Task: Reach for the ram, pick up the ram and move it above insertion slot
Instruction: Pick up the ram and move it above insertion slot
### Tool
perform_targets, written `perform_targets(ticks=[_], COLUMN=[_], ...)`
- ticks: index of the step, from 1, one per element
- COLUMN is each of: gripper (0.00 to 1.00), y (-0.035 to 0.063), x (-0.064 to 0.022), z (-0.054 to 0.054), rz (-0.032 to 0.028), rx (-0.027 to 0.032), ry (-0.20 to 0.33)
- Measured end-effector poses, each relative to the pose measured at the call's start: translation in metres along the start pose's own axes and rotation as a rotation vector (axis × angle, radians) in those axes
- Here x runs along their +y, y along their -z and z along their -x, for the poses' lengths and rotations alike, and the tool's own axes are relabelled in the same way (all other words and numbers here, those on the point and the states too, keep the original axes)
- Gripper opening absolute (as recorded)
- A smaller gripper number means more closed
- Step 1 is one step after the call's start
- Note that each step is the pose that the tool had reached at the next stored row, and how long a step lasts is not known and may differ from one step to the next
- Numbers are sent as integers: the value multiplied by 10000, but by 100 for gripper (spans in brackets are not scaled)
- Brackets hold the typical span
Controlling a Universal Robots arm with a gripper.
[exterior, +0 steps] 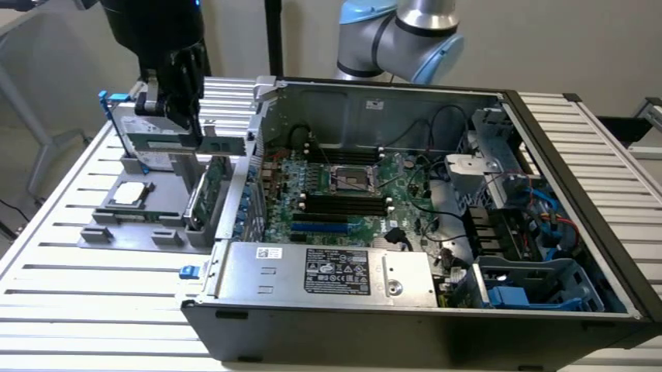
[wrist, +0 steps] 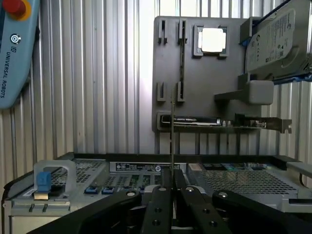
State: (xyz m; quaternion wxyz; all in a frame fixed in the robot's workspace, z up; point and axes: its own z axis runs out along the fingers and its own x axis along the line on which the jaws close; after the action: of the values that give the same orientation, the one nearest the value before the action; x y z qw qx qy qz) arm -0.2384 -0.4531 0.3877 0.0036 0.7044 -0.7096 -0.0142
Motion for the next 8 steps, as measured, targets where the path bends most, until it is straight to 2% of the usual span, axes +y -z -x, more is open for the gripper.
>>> perform_targets(ticks=[8], gripper=[13], y=[28], x=[-363], z=[3], rz=[4], rx=[0], ry=[28])
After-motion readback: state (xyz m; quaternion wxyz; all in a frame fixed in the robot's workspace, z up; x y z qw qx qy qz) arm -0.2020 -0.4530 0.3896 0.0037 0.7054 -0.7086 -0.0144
